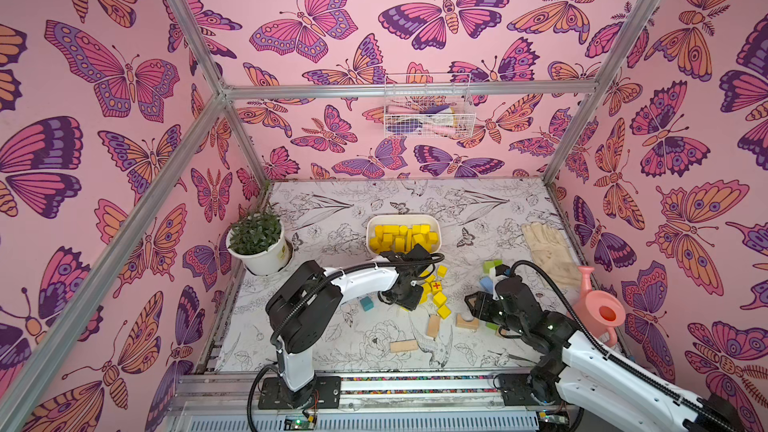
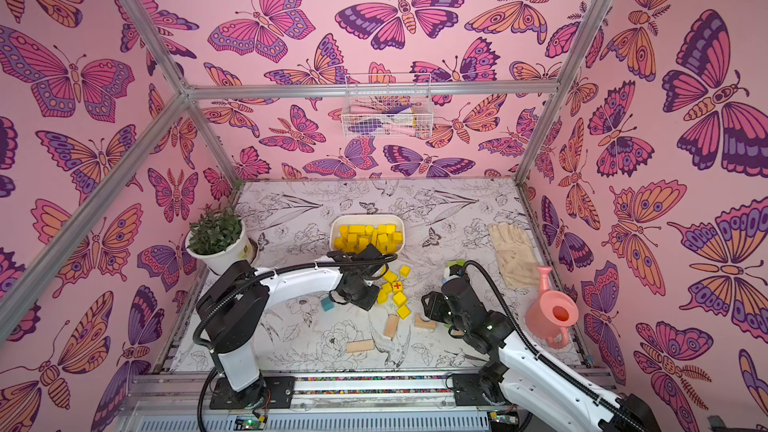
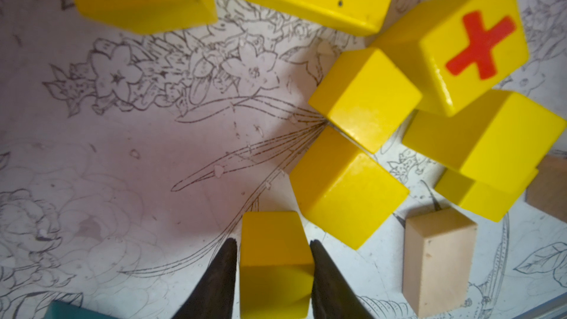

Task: Pick out the yellow building blocks
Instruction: Pick up the building block from the center of the board.

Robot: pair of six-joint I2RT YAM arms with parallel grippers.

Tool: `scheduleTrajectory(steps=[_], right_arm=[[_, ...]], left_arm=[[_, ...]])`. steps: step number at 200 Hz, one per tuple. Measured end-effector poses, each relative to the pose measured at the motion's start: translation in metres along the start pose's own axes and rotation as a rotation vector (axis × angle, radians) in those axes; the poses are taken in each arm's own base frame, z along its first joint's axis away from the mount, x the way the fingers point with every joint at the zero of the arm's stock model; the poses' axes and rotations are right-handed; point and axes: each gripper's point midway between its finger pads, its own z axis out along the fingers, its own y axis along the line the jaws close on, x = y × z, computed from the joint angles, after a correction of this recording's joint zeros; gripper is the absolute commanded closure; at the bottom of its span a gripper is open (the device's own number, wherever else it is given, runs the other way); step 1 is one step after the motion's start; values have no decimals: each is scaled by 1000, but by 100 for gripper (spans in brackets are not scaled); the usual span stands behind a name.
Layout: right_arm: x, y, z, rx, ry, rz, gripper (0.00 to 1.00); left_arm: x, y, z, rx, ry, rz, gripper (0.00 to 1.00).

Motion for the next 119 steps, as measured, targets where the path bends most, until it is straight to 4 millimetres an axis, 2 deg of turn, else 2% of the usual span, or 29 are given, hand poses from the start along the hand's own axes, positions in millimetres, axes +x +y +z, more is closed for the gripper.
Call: scheduleTrajectory(steps=[74, 119], right_arm=[[0, -1, 0, 3, -1, 3, 49], [-1, -1, 0, 1, -3, 4, 49]], left_arm=[[-1, 0, 0, -1, -1, -1, 73], [3, 7, -9, -23, -35, -10, 73]])
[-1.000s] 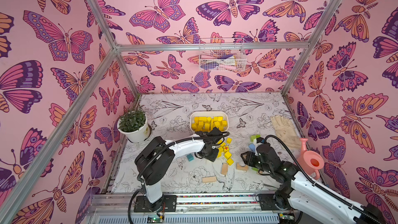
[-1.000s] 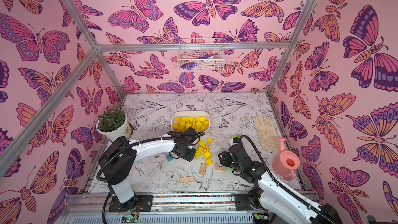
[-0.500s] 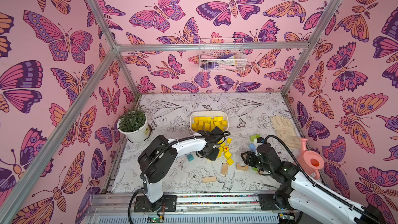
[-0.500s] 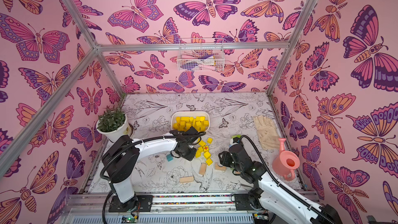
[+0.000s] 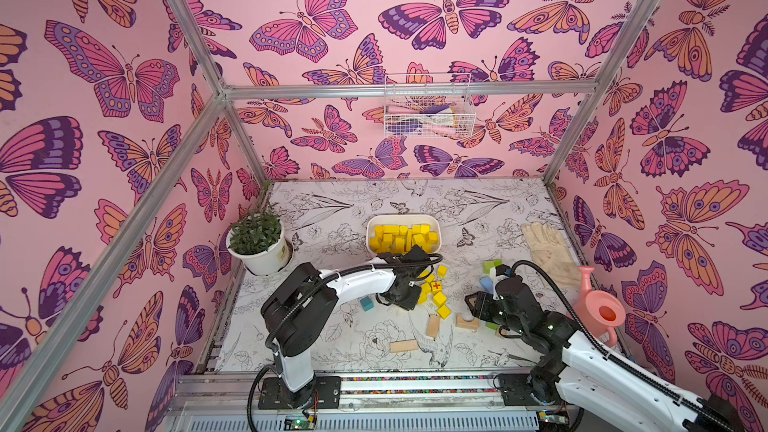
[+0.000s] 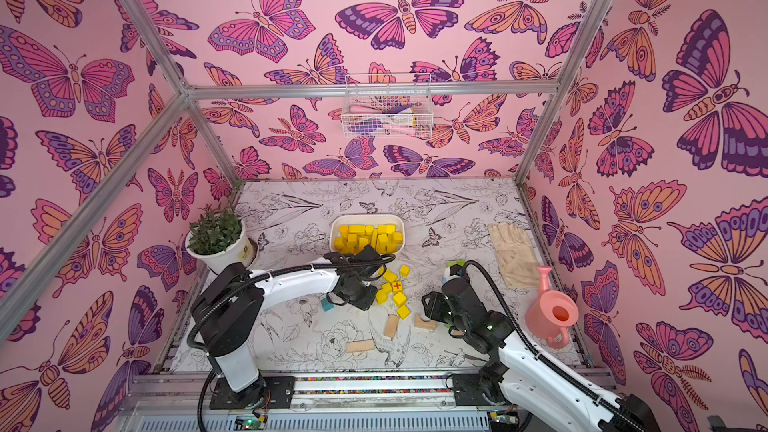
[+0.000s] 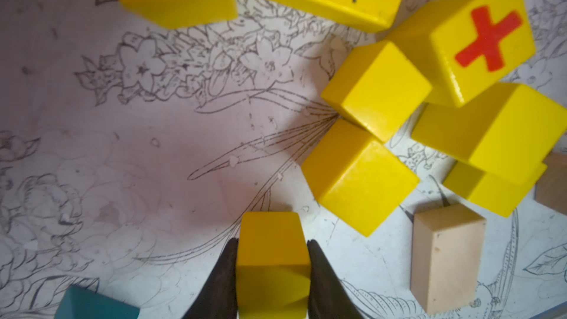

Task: Pick out the yellow building blocks
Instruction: Pick up the building block from the center of the board.

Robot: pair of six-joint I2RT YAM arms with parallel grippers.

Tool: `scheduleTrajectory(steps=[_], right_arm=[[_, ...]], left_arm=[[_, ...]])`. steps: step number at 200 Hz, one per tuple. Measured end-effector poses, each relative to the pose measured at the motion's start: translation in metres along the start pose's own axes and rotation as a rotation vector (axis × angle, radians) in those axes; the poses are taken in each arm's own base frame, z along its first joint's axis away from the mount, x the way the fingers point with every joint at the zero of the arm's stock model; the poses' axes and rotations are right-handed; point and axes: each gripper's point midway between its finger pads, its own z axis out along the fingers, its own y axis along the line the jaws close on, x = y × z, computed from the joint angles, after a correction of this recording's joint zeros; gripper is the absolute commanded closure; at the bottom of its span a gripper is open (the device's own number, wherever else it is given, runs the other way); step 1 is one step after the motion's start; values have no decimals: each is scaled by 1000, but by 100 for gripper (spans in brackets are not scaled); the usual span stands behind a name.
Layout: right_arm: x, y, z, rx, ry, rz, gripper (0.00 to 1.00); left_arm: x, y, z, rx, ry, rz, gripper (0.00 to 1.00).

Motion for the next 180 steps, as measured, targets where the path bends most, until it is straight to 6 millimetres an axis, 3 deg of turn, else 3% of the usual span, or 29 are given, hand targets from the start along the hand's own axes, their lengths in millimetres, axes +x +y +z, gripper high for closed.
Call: scheduleTrajectory(steps=[35, 77, 101, 143, 158, 180], right_arm=[[-1, -1, -1, -3, -9, 6, 49], [-2, -1, -3, -9, -18, 10, 49], [-3, -3, -3, -7, -21, 14, 49], [-3, -4, -3, -7, -24, 17, 49], [-3, -5, -3, -7, -26, 19, 49], [-4, -5, -3, -8, -27, 24, 49]], left_arm=[[-9, 3, -17, 29, -53, -23, 71], [-30, 25, -29, 51, -92, -84, 68], [-59, 35, -49, 84, -150, -121, 68], [-129, 39, -92, 109, -285, -115, 67], [-145, 37, -93, 109, -297, -103, 67], [-162, 36, -79, 97, -271, -92, 67]])
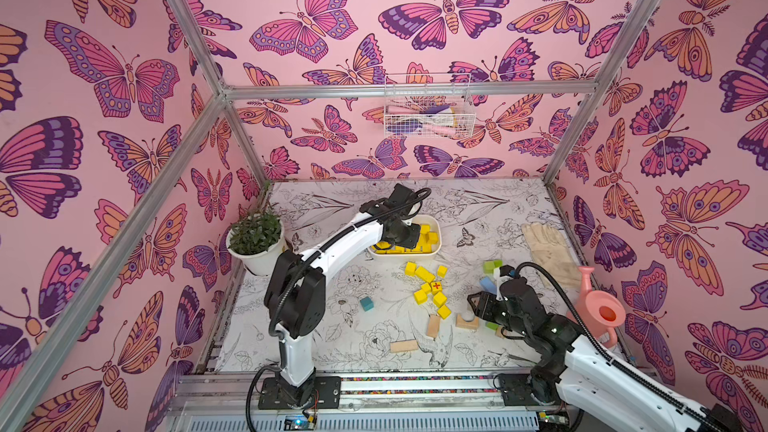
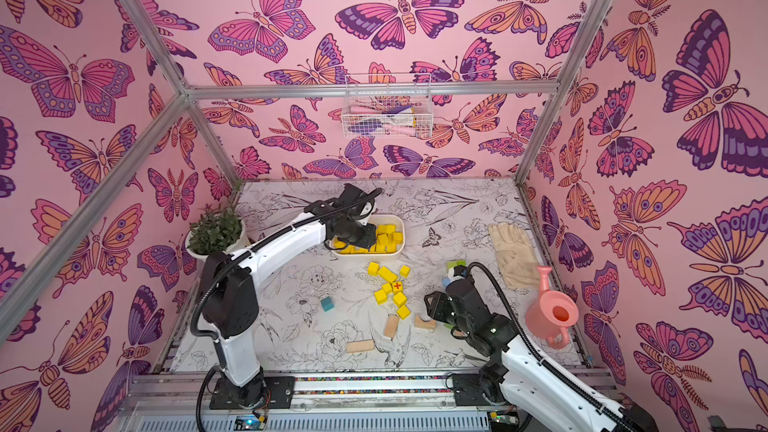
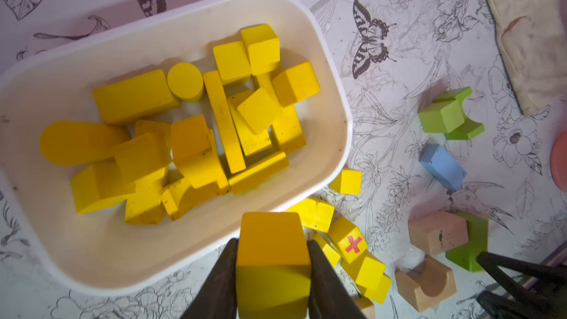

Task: Pick out the yellow building blocks
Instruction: Pick up the building block from the center of the board, then place the building block in the storage box.

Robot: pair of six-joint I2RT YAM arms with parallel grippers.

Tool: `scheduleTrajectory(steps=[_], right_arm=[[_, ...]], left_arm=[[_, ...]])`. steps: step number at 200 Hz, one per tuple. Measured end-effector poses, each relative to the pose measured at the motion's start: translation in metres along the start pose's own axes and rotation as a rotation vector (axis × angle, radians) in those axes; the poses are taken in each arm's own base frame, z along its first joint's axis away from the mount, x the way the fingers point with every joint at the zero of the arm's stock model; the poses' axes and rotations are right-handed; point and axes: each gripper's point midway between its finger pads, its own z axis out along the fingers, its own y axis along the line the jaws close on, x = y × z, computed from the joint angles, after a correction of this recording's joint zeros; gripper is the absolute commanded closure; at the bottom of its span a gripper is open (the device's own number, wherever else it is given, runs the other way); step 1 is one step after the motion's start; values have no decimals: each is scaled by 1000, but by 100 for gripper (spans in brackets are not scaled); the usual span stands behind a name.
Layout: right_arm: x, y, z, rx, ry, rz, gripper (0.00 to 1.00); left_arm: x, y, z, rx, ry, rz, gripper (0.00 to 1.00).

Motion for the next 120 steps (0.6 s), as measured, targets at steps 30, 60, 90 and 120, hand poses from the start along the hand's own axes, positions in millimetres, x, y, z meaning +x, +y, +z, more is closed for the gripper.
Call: scheduleTrajectory(steps=[30, 60, 90, 120], right_arm=[[0, -2, 0, 1, 0, 5, 49], [1, -4, 1, 4, 5, 10, 49], [2, -6, 1, 7, 6, 16, 49], [2, -6, 1, 2, 9, 19, 49]], left_arm=[[-3, 2, 27, -12, 58, 3, 67], [-6, -2, 41, 3, 85, -1, 67], [-13, -8, 46, 26, 87, -5, 66], [-12, -14, 54, 36, 103, -3, 63]])
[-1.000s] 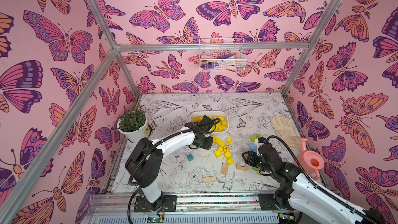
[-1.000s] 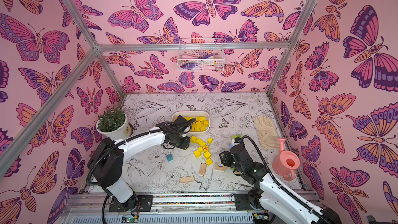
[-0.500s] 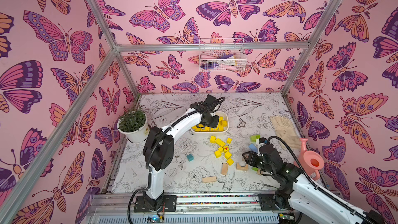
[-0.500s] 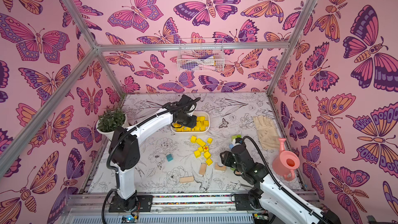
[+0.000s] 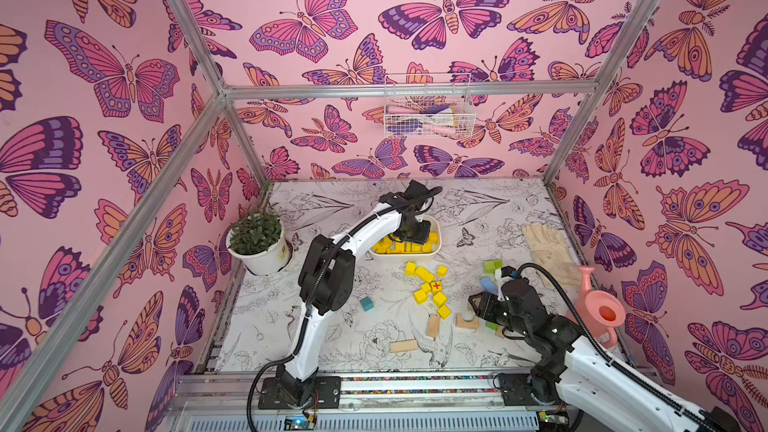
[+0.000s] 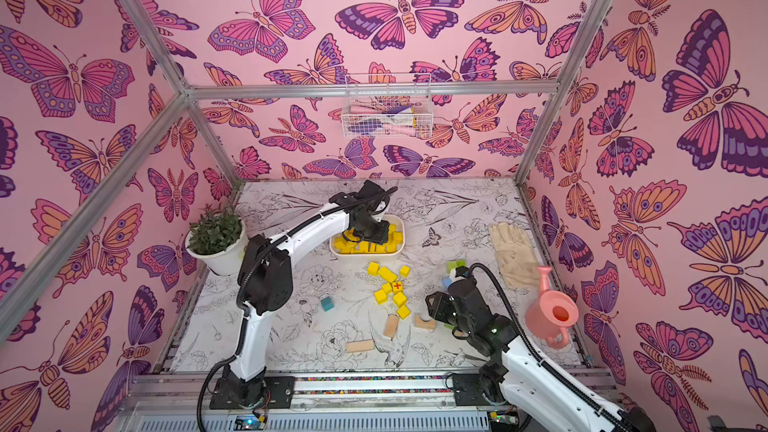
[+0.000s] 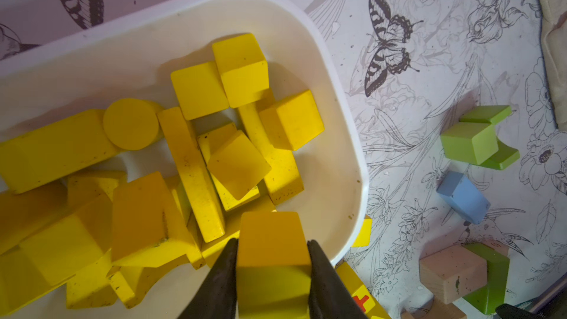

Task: Pick out the yellow building blocks
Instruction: Place the building block in the storage box.

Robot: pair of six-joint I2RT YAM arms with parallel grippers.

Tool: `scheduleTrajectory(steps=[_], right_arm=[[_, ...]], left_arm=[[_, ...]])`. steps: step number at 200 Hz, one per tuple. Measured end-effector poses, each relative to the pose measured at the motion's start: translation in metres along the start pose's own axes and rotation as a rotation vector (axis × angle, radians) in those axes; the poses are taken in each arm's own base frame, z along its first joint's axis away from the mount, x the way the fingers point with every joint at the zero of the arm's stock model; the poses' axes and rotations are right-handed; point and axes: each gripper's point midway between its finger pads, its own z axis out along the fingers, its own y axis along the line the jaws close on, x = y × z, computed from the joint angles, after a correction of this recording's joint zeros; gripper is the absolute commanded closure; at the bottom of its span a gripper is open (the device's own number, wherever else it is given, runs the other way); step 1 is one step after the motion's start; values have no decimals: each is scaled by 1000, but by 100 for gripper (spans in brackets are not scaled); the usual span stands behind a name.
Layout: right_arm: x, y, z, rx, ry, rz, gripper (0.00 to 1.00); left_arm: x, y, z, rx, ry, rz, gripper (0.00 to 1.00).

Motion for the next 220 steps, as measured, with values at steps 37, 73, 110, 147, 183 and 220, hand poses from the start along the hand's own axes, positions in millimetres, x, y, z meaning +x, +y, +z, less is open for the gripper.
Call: scheduleTrajectory(steps=[37, 73, 110, 147, 183, 220], right_arm=[[0, 0, 0, -5, 2, 4, 49], [2, -2, 0, -5, 7, 8, 49], [1, -2, 0, -6, 6, 10, 49], [1, -2, 0, -5, 6, 12, 49], [2, -2, 0, -7, 9, 12, 49], [3, -2, 1, -5, 16, 12, 49]], left_arm=[[6, -9, 9, -1, 31, 12, 57], [7, -14, 11, -3, 40, 21, 56], [5, -13, 9, -10, 36, 22, 56], [16, -10, 1, -35, 43, 27, 57], [41, -8, -23, -51, 43, 38, 58], [62, -4, -53, -42, -14, 37, 58]])
